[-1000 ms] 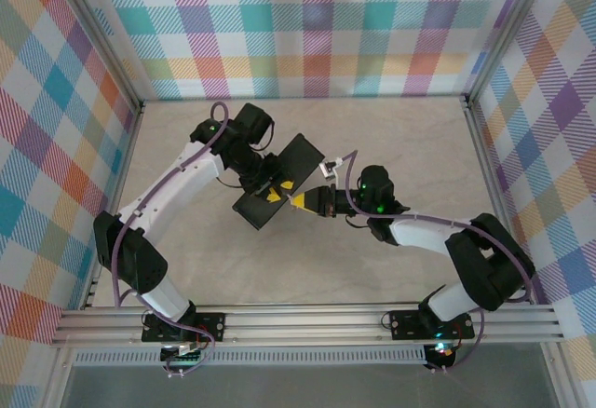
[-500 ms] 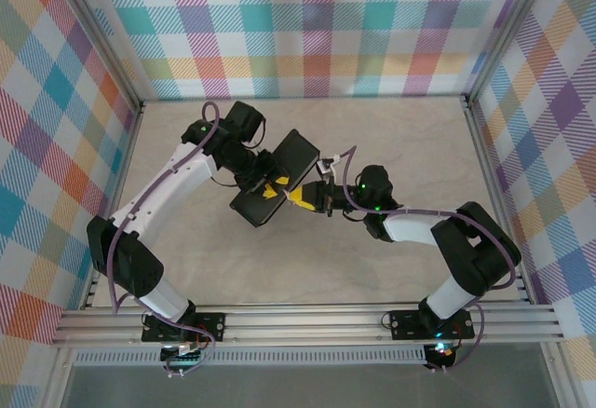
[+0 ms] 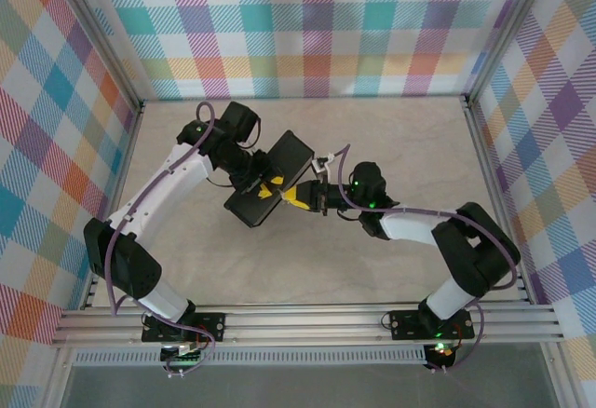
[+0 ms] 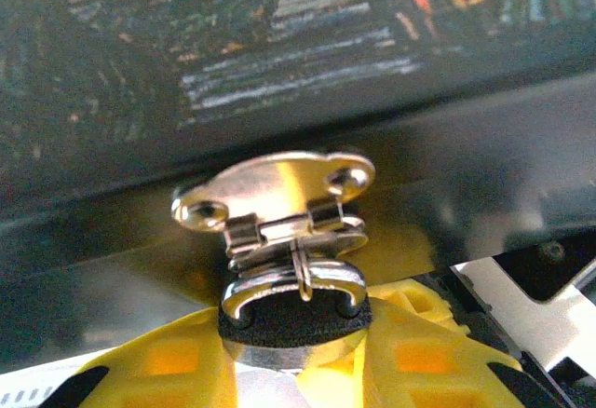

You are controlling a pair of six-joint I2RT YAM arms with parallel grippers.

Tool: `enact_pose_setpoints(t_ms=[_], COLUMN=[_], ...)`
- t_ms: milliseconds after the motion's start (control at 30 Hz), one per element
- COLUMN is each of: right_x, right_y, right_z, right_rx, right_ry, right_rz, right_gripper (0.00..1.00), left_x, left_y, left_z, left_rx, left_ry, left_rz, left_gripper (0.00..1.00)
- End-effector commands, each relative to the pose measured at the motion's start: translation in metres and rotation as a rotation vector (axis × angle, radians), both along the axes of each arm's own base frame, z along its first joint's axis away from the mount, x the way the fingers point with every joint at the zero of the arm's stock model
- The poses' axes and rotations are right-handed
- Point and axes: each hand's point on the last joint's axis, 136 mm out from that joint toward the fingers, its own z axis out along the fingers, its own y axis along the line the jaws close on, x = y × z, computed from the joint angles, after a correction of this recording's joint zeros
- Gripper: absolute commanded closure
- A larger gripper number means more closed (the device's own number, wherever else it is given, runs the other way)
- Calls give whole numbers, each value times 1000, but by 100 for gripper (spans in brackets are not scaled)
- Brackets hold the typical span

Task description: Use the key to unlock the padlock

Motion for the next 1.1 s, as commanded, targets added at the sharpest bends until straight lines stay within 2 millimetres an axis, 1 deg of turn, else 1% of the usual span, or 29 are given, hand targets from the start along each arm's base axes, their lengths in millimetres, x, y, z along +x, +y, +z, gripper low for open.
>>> enact_pose_setpoints(t_ms=[0, 100, 200, 300, 333, 400, 467, 533, 700, 767, 867, 1000, 1067], right_x=[3, 2, 0, -3, -3, 1, 4, 5, 6, 7, 12, 18, 17], right_y=[-1, -3, -4, 3, 7, 10, 8, 3, -1, -1, -5, -13, -10], right_z=[89, 85, 91, 93, 90, 77, 59, 49, 43, 45, 45, 38, 41], right_rx=[112, 17, 35, 90, 92, 42, -47, -108, -134, -119, -103, -109, -101], right_ry=[-302, -331, -352, -351, -332, -293, -266, -263, -254, -257, -254, -245, -251], right_rz=[-77, -109, -119, -75, -59, -66, -97, -123, -142, -146, -153, -162, -141], right_gripper=[100, 100, 100, 100, 100, 100, 100, 100, 99, 99, 100, 100, 100], left_x=[-21, -19, -20, -16, -16, -14, -13, -12, -8, -8, -10, -11, -12], left_y=[-12, -14, -16, -22, -22, -19, -15, -13, -13, -13, -10, -5, -5], left_z=[-3, -3, -3, -1, 0, 1, 3, 2, -3, -2, -1, 1, 0], left_rx=[-39, -46, -57, -103, -104, -87, -70, -60, -61, -58, -41, -15, -15], left_ry=[34, 30, 37, 40, 40, 36, 28, 27, 35, 35, 33, 23, 28], left_rz=[-83, -85, -80, -50, -47, -40, -29, -15, 19, 18, 5, -19, -24], left_gripper=[100, 100, 100, 100, 100, 100, 100, 100, 100, 100, 100, 100, 100])
